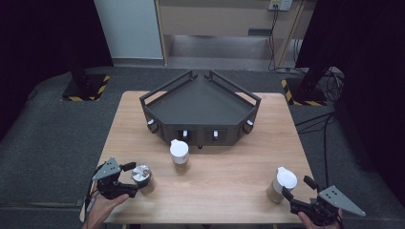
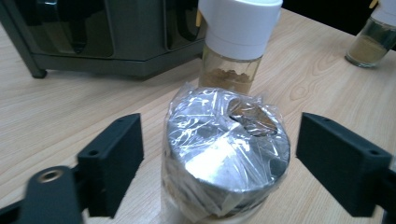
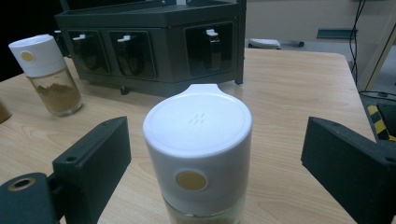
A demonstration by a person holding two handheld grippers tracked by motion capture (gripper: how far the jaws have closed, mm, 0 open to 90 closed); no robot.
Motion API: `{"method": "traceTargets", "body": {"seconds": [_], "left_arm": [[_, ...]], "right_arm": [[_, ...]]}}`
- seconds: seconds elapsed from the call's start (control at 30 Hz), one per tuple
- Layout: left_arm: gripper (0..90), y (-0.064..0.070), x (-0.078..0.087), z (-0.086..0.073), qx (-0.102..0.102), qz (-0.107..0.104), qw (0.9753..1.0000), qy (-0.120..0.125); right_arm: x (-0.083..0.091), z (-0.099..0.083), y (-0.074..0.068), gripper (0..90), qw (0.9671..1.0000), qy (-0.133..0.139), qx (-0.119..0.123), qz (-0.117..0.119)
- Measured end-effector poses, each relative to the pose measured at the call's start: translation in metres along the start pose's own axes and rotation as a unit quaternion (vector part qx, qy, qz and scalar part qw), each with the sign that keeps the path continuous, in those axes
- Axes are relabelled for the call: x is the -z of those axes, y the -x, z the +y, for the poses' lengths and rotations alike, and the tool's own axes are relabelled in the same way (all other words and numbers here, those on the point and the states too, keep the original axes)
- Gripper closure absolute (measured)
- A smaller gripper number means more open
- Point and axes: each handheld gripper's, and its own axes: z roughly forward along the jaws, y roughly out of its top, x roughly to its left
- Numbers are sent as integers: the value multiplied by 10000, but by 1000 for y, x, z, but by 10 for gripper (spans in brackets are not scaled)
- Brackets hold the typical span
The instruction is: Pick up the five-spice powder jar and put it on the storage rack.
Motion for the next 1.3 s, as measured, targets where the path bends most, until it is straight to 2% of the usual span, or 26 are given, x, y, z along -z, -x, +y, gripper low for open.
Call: {"method": "traceTargets", "body": {"seconds": [0.2,0.3,0.57,0.67,0.87,1.07,1.17,1.3], "left_arm": [[255,-2,-6,-4,-121,-55,9999,39],[316,0,-8,-5,-267,-13,9996,59],[338,6,-9,-1,-482,36,9988,10],[338,4,-9,2,-431,-42,9990,61],[338,4,-7,20,-498,-175,9986,104],[338,1,-8,46,-535,-320,9981,29],[338,0,-8,53,-547,-359,9978,34],[338,-1,-9,74,-588,-435,9973,41]], "right_arm": [[0,0,0,84,10000,11,-7,0],[0,0,0,85,10000,15,-14,5],[0,0,0,86,10000,19,-11,10],[0,0,1,86,10000,20,-10,12],[0,-1,1,87,10000,28,-14,23],[0,-1,1,87,10000,39,-11,37],[0,-1,1,87,10000,42,-12,42],[0,-1,2,87,10000,39,-9,56]]}}
